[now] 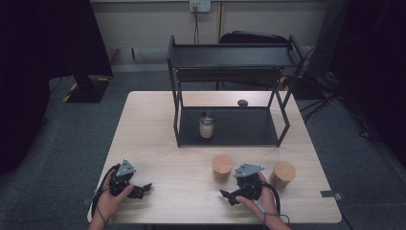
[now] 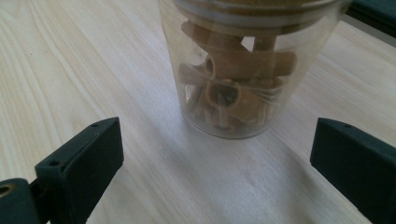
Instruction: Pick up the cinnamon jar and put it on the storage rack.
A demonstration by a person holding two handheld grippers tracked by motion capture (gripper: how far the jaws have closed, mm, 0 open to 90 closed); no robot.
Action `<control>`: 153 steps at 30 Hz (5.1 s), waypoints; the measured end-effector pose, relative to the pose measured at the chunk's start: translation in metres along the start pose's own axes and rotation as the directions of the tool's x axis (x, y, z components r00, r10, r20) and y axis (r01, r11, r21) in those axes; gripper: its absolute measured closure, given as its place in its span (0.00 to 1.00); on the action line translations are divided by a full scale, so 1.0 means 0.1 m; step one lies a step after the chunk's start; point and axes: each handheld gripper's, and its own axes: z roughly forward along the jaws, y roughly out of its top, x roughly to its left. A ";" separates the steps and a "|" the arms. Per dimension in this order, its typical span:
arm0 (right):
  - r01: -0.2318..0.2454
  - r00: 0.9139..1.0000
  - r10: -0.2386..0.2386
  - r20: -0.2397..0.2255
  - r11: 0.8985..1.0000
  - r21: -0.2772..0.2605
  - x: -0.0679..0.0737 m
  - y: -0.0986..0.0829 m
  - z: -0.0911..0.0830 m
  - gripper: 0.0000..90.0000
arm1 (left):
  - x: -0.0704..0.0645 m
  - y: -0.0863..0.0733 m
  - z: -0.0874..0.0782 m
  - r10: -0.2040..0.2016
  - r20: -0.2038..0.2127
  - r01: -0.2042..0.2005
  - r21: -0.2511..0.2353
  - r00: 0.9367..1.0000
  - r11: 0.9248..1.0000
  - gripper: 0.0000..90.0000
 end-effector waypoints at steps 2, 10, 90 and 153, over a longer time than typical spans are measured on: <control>-0.004 1.000 0.004 0.004 1.000 -0.010 0.00 0.01 0.02 0.02 | 0.00 0.00 0.00 0.000 0.000 0.000 0.000 1.000 1.000 0.00; -0.006 1.000 0.006 0.017 0.999 -0.037 -0.01 0.07 0.08 0.05 | 0.00 0.00 0.00 0.000 0.000 0.000 0.000 1.000 1.000 0.00; 0.023 0.994 -0.014 0.111 0.996 -0.088 -0.30 0.46 0.40 0.28 | 0.00 0.00 0.00 0.002 0.002 -0.002 0.000 1.000 1.000 0.00; -0.034 0.978 0.053 0.203 0.995 -0.097 -0.70 0.95 0.55 0.28 | 0.01 0.00 0.00 0.004 0.005 -0.004 0.000 1.000 1.000 0.00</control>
